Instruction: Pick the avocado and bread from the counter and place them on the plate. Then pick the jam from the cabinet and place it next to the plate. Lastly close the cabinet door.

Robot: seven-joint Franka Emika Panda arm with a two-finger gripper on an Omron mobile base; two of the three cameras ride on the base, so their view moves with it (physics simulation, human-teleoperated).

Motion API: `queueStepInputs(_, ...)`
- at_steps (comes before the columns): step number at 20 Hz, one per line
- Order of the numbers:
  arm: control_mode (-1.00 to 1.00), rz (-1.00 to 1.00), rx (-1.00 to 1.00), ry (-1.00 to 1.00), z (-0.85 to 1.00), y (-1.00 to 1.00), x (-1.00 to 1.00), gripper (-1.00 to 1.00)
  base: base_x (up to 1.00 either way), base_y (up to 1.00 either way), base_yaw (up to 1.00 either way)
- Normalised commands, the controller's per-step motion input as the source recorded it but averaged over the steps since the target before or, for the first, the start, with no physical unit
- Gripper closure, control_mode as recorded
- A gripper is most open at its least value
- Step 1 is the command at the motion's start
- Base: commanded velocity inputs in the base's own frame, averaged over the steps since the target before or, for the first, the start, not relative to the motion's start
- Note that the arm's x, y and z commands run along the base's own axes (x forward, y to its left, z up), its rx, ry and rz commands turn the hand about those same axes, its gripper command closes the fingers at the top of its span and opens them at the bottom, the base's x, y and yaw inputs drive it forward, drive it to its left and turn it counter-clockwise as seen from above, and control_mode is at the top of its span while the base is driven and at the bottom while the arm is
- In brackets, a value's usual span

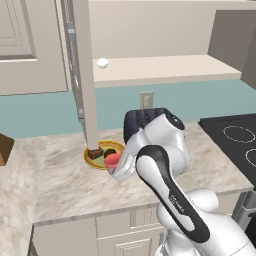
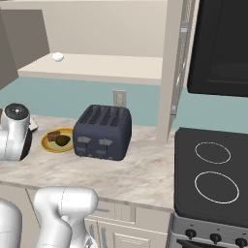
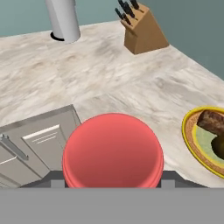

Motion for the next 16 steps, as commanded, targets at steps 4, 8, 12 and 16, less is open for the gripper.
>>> queueStepInputs(4,-1.0,0.06,-0.01,0.04,-0.37,0.05,0.33,1.0,0.0,0.0,0.0)
queueStepInputs(8,-1.0,0.05,-0.01,0.04,-0.38,0.04,0.4,1.0,0.0,0.0,0.0)
queueStepInputs(12,-1.0,0.05,-0.01,0.03,-0.4,0.04,0.43,1.0,0.0,0.0,0.0)
queueStepInputs(16,-1.0,0.04,-0.01,0.03,-0.36,0.08,0.45,1.0,0.0,0.0,0.0)
